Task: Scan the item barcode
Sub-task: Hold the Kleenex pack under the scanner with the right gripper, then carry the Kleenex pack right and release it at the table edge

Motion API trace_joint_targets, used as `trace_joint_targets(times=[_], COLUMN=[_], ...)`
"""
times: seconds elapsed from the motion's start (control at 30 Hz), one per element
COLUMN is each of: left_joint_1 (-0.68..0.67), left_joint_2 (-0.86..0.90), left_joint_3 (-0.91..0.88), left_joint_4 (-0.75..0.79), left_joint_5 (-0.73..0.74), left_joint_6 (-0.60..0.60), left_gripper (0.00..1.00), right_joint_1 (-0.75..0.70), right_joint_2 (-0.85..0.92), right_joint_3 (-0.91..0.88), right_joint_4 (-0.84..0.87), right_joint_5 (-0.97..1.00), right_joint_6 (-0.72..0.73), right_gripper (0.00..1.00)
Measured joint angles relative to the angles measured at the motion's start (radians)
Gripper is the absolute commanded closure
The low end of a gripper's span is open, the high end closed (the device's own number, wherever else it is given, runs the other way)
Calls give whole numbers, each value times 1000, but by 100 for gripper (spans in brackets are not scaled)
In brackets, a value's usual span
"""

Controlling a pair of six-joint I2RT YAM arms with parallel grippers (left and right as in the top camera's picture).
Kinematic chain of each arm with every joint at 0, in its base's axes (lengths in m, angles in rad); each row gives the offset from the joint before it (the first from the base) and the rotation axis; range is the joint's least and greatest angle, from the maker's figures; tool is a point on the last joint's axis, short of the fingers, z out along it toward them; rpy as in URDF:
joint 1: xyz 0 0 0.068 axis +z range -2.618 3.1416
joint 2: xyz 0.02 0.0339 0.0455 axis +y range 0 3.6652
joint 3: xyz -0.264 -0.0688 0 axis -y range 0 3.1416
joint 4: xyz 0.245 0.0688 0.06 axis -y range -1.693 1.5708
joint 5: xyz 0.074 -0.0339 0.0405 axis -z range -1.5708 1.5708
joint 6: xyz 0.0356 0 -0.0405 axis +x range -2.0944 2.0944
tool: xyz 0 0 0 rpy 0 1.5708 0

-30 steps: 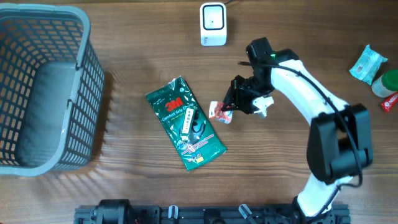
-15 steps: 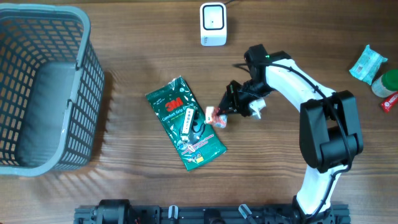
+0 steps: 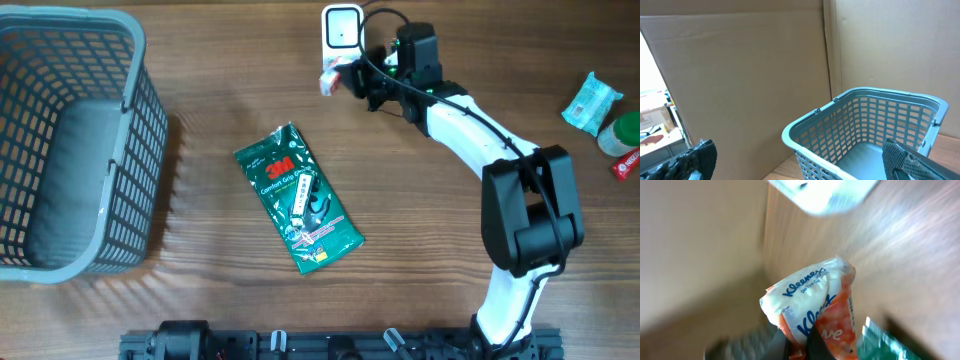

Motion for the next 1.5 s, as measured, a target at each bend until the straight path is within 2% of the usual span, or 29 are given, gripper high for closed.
trace_joint_targets(times=[0.07, 0.23, 0.37, 0.57, 0.7, 0.87, 0.93, 0.97, 1.03, 1.13, 1.27, 1.37, 1.4, 1.5], left_joint_1=[0, 0, 0, 0, 0, 0, 0, 0, 0, 0, 0, 0, 0, 0], left_joint_2=[0, 0, 0, 0, 0, 0, 0, 0, 0, 0, 0, 0, 0, 0], left_joint_3=[0, 0, 0, 0, 0, 0, 0, 0, 0, 0, 0, 0, 0, 0], left_joint_4=[0, -2, 0, -1, 0, 0, -1, 0, 0, 0, 0, 0, 0, 0], left_joint_5=[0, 0, 0, 0, 0, 0, 0, 0, 0, 0, 0, 0, 0, 0], left_joint_6=[0, 0, 0, 0, 0, 0, 0, 0, 0, 0, 0, 0, 0, 0], left_gripper=[0, 0, 0, 0, 0, 0, 0, 0, 0, 0, 0, 0, 0, 0], right_joint_1=[5, 22, 22, 23, 32, 38, 37, 34, 22, -27, -166, -299, -389, -530], right_joint_2=[1, 79, 203, 301, 304, 305, 273, 243, 124, -68, -184, -179, -174, -164], right_joint_3=[0, 6, 8, 96, 124, 127, 131, 133, 130, 139, 156, 123, 85, 28], right_joint_4=[51, 446, 597, 636, 643, 737, 594, 519, 154, -228, -546, -669, -690, -690], right_joint_5=[114, 253, 344, 352, 319, 206, 182, 185, 255, 501, 789, 904, 951, 982], right_joint_6=[18, 39, 35, 21, 11, -219, -376, -406, -502, -605, -669, -684, -687, -688], right_gripper=[95, 95, 95, 95, 95, 95, 95, 95, 96, 95, 96, 95, 96, 95])
